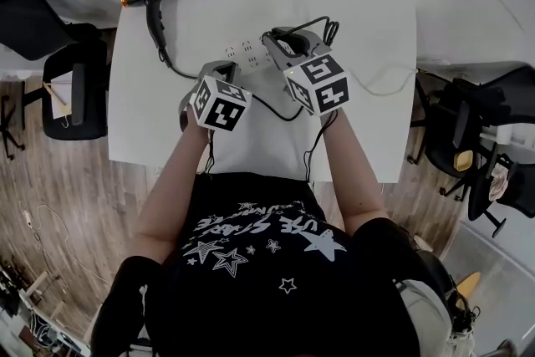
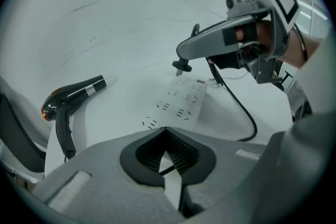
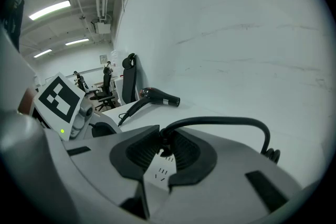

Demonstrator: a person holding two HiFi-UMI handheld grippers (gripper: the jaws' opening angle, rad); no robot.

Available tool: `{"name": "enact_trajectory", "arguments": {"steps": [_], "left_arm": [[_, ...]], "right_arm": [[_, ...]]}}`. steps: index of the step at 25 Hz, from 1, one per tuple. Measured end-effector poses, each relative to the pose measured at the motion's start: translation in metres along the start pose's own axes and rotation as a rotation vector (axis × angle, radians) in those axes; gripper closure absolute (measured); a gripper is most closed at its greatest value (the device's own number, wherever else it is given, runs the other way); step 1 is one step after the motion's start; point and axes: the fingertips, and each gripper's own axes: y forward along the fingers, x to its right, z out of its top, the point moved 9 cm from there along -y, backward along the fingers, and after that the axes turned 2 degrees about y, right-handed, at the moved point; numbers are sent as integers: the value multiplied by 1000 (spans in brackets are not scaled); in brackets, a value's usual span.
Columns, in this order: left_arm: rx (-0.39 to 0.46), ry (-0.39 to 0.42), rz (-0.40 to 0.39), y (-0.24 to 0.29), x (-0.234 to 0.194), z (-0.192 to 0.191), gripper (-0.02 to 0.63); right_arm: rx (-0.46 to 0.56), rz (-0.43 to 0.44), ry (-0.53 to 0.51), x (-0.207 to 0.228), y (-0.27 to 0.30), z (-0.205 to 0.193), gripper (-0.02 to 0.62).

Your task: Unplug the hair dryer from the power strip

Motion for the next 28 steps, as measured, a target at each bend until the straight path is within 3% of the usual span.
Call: {"name": "enact_trajectory", "arguments": {"steps": [8,16,28], "left_arm": [[40,-8,-47,-1,-3,-3,598],[73,59,-116,-14,-7,1,598],[203,-1,-327,-65,-36,-21,598]], "right_arm": [[26,-50,32,-17,-21,-3,520],[56,-136,55,-25,-38,2,518],[75,-293,138,-75,-48,2,515]]}}
